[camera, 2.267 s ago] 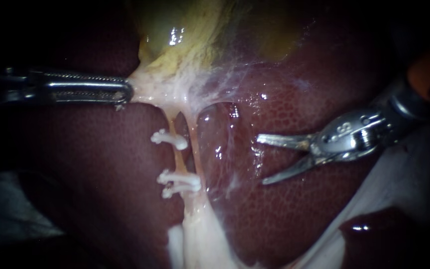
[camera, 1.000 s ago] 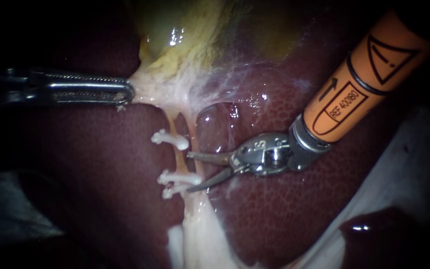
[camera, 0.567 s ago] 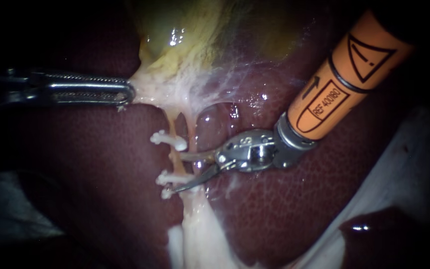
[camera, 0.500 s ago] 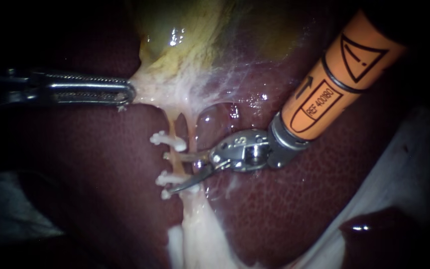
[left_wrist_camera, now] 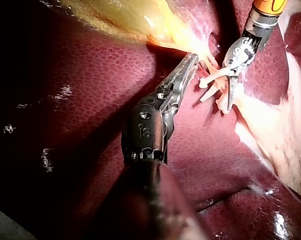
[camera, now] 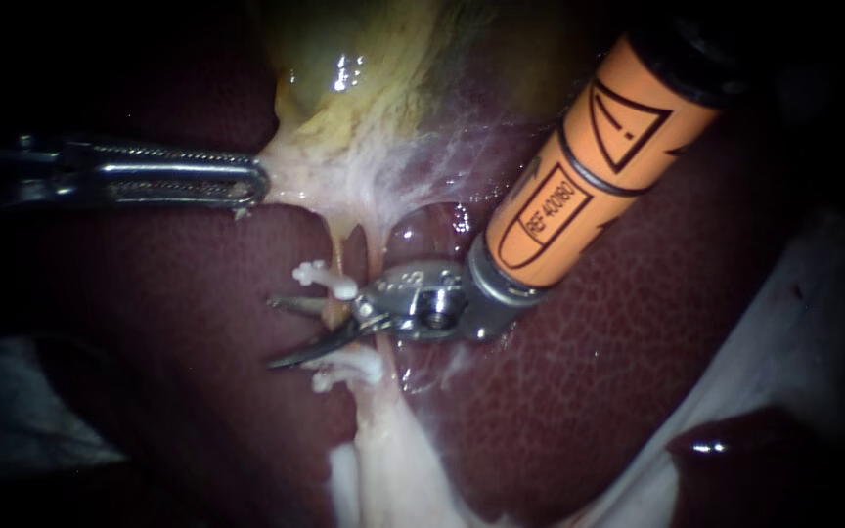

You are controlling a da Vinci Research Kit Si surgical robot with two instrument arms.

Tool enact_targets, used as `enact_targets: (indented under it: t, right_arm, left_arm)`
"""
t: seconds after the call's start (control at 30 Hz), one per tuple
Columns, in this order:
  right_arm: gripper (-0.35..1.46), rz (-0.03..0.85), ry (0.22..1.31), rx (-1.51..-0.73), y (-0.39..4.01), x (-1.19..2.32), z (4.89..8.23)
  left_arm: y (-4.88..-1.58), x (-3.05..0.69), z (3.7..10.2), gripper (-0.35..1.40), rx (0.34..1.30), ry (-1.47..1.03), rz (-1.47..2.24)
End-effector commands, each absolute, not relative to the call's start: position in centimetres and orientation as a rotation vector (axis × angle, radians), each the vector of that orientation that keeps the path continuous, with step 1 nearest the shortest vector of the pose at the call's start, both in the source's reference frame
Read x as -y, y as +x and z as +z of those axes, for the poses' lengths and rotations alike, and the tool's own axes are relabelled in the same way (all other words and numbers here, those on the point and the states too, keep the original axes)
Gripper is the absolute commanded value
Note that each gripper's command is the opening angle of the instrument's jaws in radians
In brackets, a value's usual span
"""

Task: Go to the cutting position left tube

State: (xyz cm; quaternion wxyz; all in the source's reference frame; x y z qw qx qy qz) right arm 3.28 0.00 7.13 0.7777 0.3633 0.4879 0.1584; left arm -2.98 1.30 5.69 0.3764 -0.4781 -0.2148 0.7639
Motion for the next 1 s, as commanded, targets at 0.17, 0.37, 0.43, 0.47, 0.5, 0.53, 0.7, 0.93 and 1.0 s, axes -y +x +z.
enact_targets:
  t: [0.17, 0.37, 0.43, 0.47, 0.5, 0.53, 0.7, 0.93, 1.0]
  right_arm:
    - [1.44, 0.37, 0.805, -1.063, 3.36, 0.03, 7.09]
    - [1.44, 0.384, 0.823, -1.076, 3.39, 0.07, 6.94]
    - [1.44, 0.39, 0.83, -1.08, 3.4, 0.08, 6.87]
    - [1.44, 0.39, 0.832, -1.083, 3.41, 0.08, 6.83]
    - [1.44, 0.39, 0.834, -1.087, 3.42, 0.09, 6.8]
    - [1.44, 0.391, 0.836, -1.09, 3.42, 0.09, 6.77]
    - [1.44, 0.396, 0.842, -1.091, 3.43, 0.09, 6.71]
    - [1.44, 0.401, 0.845, -1.089, 3.42, 0.08, 6.73]
    - [1.44, 0.401, 0.845, -1.089, 3.42, 0.08, 6.74]
  left_arm:
    - [-2.98, -1.29, 5.69, -0.35, 0.549, -1.222, 1.954]
    - [-2.98, -1.29, 5.69, -0.35, 0.549, -1.222, 1.954]
    - [-2.98, -1.29, 5.69, -0.35, 0.549, -1.222, 1.954]
    - [-2.98, -1.29, 5.69, -0.35, 0.549, -1.222, 1.954]
    - [-2.98, -1.29, 5.69, -0.35, 0.55, -1.223, 1.954]
    - [-2.98, -1.29, 5.69, -0.35, 0.55, -1.223, 1.954]
    - [-2.98, -1.29, 5.69, -0.35, 0.55, -1.223, 1.954]
    - [-2.98, -1.29, 5.69, -0.35, 0.549, -1.222, 1.954]
    - [-2.98, -1.29, 5.69, -0.35, 0.549, -1.222, 1.954]
